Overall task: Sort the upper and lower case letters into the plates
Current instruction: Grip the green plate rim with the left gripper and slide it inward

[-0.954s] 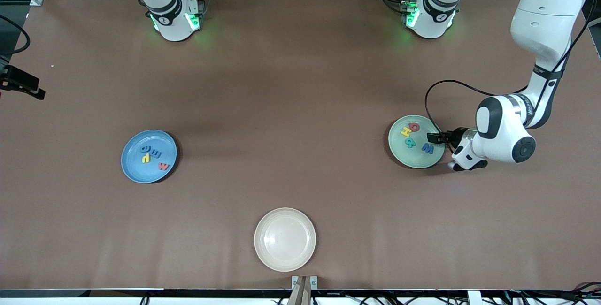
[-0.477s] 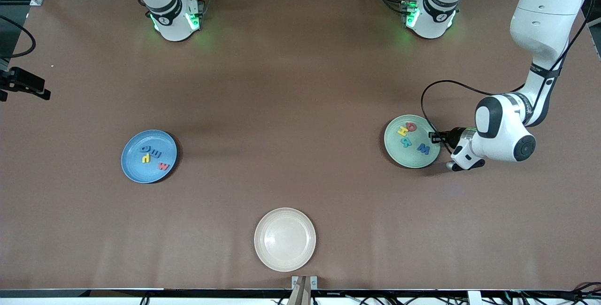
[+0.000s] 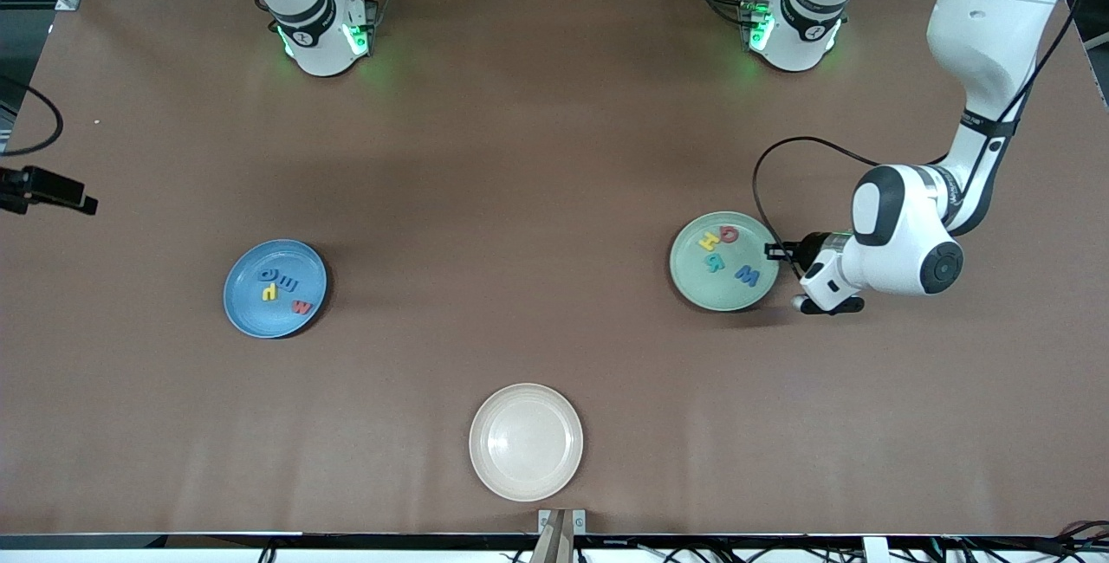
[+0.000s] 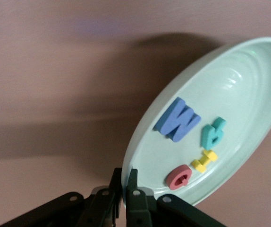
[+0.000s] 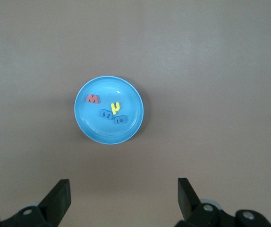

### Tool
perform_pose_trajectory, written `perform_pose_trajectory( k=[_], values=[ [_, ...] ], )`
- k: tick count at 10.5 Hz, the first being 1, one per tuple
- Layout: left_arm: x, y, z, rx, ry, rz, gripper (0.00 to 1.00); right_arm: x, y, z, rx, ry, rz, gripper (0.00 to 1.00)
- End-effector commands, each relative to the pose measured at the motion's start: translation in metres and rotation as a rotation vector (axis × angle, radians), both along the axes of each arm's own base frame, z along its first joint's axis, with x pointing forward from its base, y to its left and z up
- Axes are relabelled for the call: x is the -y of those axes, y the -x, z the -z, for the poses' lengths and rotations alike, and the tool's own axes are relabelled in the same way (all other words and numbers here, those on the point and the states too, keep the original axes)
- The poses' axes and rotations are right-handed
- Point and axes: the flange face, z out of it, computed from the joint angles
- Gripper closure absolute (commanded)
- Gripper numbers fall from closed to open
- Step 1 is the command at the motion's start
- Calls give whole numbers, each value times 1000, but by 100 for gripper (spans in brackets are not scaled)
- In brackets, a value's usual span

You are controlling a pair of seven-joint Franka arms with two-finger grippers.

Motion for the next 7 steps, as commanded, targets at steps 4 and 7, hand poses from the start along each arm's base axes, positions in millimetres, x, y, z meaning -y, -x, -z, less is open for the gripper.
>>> perform_pose_trajectory(
  k=[4, 7],
  values=[
    [95, -26, -121, 74, 89, 39, 100, 31, -34, 69, -2, -29, 41, 0],
    [152, -19, -154, 144, 21, 113, 100, 51, -41, 100, -11, -47, 51, 0]
  ],
)
